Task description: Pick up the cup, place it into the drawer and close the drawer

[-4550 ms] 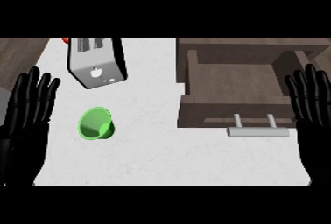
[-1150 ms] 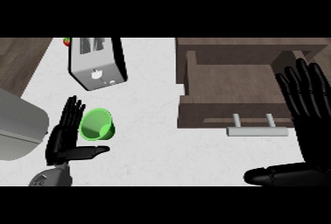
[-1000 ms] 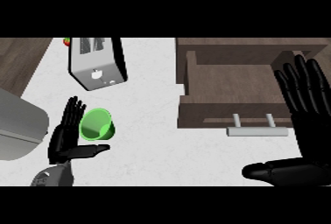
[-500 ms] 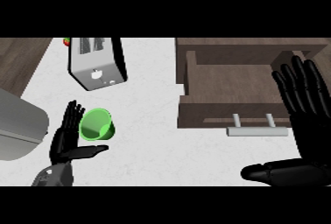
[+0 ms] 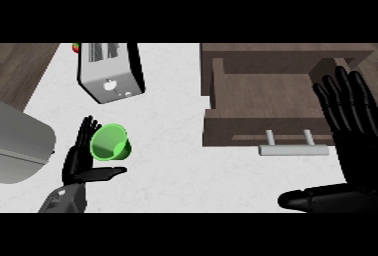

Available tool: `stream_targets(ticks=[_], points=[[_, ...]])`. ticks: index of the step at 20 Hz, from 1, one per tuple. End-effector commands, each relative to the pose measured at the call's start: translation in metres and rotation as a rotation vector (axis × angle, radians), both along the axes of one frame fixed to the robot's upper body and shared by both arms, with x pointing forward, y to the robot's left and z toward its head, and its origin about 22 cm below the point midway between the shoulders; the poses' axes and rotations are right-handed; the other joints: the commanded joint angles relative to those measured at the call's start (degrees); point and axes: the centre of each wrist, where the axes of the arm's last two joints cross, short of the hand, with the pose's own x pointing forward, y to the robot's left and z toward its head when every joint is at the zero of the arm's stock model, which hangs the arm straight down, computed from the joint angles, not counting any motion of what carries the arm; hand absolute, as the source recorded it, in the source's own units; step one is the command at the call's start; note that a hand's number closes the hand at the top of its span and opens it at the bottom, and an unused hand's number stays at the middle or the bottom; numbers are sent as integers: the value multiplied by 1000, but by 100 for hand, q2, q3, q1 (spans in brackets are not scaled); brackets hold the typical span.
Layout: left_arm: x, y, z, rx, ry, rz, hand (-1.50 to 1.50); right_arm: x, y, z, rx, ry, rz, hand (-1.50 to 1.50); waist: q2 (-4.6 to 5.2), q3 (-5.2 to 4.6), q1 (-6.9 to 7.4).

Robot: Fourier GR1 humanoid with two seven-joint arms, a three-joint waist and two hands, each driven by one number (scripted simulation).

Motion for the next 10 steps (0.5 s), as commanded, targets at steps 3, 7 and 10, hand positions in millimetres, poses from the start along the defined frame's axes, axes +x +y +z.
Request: stream_targets(ticks=[3, 7, 10], points=[[5, -8, -12, -52, -7, -8, -150, 5, -7, 1, -1, -6, 20, -150, 9, -4, -18], [34, -6, 9, -95, -9, -14, -150, 4, -2, 7, 2, 9, -3, -150, 10, -4, -27], [23, -17, -5, -91, -35, 0, -150, -11, 12, 16, 7, 10, 23, -150, 7, -4, -28]])
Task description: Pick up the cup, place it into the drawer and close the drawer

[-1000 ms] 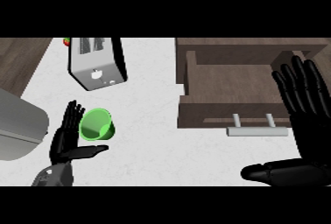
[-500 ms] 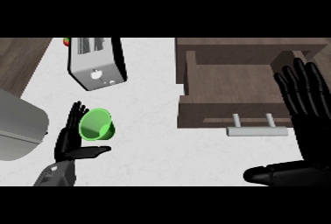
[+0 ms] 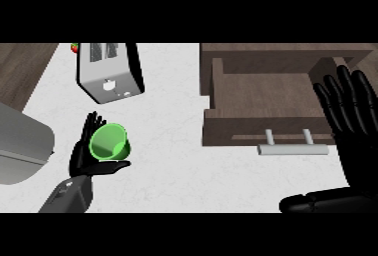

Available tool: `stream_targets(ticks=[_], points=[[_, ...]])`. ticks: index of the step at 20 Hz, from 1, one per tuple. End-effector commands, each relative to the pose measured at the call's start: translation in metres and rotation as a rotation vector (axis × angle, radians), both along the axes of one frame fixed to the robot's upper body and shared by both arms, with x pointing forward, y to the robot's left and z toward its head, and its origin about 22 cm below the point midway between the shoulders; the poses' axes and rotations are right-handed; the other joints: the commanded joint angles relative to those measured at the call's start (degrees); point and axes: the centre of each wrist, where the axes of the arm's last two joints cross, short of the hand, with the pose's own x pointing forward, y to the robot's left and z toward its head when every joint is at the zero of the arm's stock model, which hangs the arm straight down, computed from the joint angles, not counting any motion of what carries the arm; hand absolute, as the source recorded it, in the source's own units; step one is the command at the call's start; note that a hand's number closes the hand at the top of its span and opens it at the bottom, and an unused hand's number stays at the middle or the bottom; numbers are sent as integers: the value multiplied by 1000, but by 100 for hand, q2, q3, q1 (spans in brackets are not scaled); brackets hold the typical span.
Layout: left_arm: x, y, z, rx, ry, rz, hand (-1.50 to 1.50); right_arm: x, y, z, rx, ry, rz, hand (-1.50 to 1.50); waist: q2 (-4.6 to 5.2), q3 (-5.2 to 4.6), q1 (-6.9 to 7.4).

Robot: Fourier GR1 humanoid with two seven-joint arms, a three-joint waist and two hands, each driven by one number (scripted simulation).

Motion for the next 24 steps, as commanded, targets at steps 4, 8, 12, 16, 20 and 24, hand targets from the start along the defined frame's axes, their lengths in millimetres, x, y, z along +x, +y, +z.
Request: stream_targets(ticks=[4, 8, 12, 16, 20, 24], points=[[-1, 7, -4, -83, -1, -44, -150, 0, -5, -2, -11, -5, 17, -150, 16, -5, -45], [1, -6, -6, -162, -21, -112, -150, 12, 1, 3, 5, 8, 0, -150, 20, -6, -24], [1, 0, -4, -205, -53, -146, 150, 10, 2, 10, 2, 2, 8, -150, 14, -7, -12], [8, 3, 2, -221, -90, -169, 150, 9, 0, 2, 11, 7, -7, -150, 20, -8, -30], [13, -12, 3, -156, -145, -132, 150, 10, -8, -7, 3, -6, -4, -150, 19, -4, -39], [10, -16, 2, -137, -200, -63, 150, 3, -1, 8, 1, -2, 7, -150, -7, -1, 8]])
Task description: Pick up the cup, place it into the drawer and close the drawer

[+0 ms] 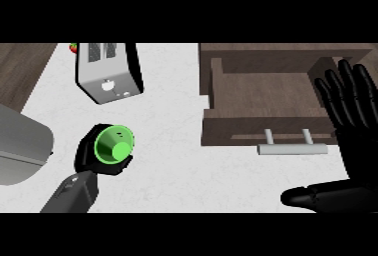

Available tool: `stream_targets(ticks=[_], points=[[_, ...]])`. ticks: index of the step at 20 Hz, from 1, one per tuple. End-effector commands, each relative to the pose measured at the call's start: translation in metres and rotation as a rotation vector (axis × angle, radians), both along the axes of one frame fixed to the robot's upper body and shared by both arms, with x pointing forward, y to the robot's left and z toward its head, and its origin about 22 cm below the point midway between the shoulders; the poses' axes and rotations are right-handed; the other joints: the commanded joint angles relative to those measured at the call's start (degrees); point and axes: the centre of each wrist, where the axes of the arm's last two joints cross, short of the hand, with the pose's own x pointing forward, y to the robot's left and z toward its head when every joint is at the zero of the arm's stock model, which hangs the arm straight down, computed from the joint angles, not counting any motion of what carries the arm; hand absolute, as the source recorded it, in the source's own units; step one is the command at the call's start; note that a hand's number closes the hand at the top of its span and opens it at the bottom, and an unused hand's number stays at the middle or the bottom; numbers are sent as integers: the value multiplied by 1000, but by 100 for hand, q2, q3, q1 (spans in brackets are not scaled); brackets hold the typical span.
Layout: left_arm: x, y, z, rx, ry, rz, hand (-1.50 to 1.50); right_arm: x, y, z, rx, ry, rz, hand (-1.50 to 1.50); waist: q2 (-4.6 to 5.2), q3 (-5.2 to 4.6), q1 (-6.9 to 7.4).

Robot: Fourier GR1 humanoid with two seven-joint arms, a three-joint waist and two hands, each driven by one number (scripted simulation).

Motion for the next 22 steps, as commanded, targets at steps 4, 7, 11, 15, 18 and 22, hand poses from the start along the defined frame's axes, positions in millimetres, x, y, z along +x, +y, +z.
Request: stream_targets(ticks=[4, 7, 11, 15, 18, 22], points=[[-10, 3, -5, -8, -136, 134, 150, -3, -6, 2, -16, 11, -1, -150, -13, 4, 39], [-21, -10, -10, 9, -167, 155, 150, -10, -11, 12, -14, 13, -10, -150, -32, 8, 69], [8, -13, 21, -32, -251, 98, 150, -13, -8, 1, 0, 29, -9, -150, -60, 16, 109], [10, -21, 38, -38, -291, -13, 150, -18, -10, -3, -19, 29, -26, -150, -76, 20, 135], [21, -25, 68, -11, -275, -70, 150, -18, 0, 1, 0, 8, -19, -150, -65, 16, 130], [30, -62, 115, -15, -330, -93, 150, -16, -20, -1, -4, 11, -37, -150, -69, 18, 129]])
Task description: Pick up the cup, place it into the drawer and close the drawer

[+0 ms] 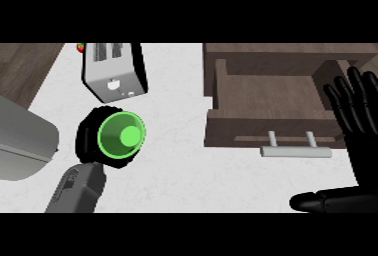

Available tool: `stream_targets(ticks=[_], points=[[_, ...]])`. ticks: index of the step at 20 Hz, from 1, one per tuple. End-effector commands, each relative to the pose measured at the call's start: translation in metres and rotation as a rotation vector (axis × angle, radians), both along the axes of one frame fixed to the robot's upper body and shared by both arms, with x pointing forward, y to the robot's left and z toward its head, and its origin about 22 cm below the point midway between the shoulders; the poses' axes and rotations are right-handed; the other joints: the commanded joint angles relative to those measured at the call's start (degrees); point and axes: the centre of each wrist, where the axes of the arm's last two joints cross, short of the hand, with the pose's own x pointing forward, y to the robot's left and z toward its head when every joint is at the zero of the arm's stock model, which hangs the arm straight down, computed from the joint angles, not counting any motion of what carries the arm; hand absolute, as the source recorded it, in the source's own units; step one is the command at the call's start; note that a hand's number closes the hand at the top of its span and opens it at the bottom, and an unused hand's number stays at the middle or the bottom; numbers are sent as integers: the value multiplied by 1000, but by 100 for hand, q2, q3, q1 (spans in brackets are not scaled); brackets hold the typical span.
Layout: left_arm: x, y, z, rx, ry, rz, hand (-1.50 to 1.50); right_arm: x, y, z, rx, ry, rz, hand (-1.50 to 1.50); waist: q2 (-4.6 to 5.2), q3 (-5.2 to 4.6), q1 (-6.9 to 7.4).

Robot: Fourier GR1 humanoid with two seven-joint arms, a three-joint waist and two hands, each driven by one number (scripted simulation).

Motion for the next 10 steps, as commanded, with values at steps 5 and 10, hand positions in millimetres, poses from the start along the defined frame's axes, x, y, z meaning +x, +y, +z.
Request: stream_targets(ticks=[5, 10], points=[[19, -47, 101, -22, -36, -93, 150, 11, -1, 2, 4, -5, 2, -150, 20, -5, -22], [25, -70, 142, 4, -71, -85, 150, -3, -15, -12, -1, 0, 2, -150, 29, -6, -86]])
